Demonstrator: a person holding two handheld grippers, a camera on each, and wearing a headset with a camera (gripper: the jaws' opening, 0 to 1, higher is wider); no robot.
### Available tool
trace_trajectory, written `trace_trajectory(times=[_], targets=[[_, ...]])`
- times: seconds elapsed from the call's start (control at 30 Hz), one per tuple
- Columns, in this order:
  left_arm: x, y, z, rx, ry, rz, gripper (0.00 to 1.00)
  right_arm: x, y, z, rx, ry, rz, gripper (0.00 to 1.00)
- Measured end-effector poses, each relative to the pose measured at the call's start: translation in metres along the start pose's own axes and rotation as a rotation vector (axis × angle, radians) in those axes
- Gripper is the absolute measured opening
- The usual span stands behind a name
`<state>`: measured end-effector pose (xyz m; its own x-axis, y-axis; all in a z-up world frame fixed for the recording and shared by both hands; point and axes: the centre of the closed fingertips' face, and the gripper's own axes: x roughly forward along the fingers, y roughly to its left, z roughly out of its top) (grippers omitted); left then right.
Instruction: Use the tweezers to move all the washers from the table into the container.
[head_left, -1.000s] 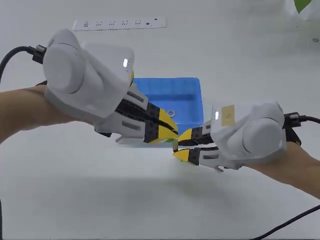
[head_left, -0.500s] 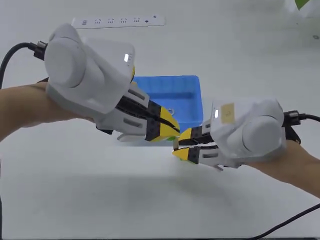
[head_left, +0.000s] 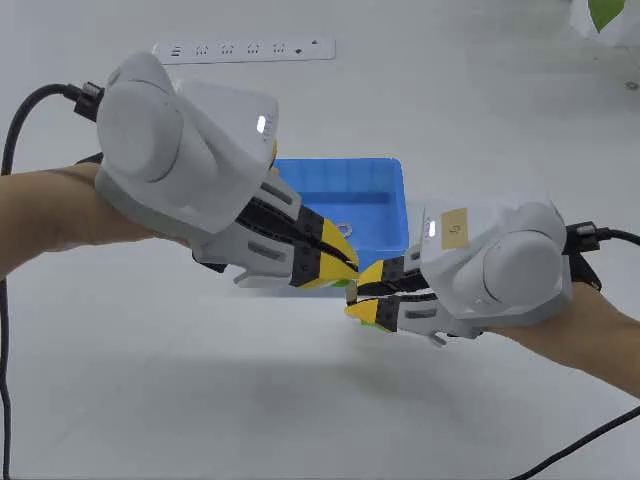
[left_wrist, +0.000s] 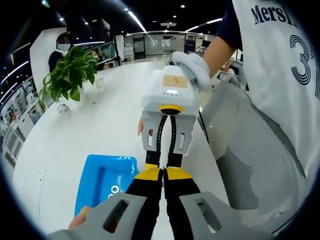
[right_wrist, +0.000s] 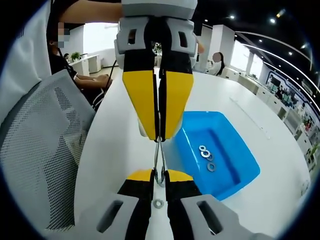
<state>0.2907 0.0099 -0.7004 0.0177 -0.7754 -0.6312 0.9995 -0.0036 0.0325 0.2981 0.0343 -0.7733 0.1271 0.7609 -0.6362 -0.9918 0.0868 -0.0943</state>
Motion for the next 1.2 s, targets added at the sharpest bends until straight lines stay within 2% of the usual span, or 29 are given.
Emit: trace_trajectory(times=[0.37, 0.6, 0.9, 1.2], targets=[[-0.022, -0.002, 0.014, 0.028, 0.011, 0.01, 0.05, -0.01, -0.002, 0.025, -0.047, -0.021, -0.021, 0.1], [-0.037, -0.002, 0.026, 0.071, 0.007, 0.024, 0.05, -0.019, -0.008, 0.042, -0.064, -0.044, -0.046, 0.1], [-0.054, 0.004, 0.034, 0.106, 0.019, 0.042, 0.05, -0.023, -0.016, 0.06, -0.109, -0.052, -0.061, 0.1], [-0.063, 0.019, 0.041, 0.138, 0.03, 0.057, 0.05, -0.025, -0.035, 0.074, -0.134, -0.065, -0.089, 0.1]])
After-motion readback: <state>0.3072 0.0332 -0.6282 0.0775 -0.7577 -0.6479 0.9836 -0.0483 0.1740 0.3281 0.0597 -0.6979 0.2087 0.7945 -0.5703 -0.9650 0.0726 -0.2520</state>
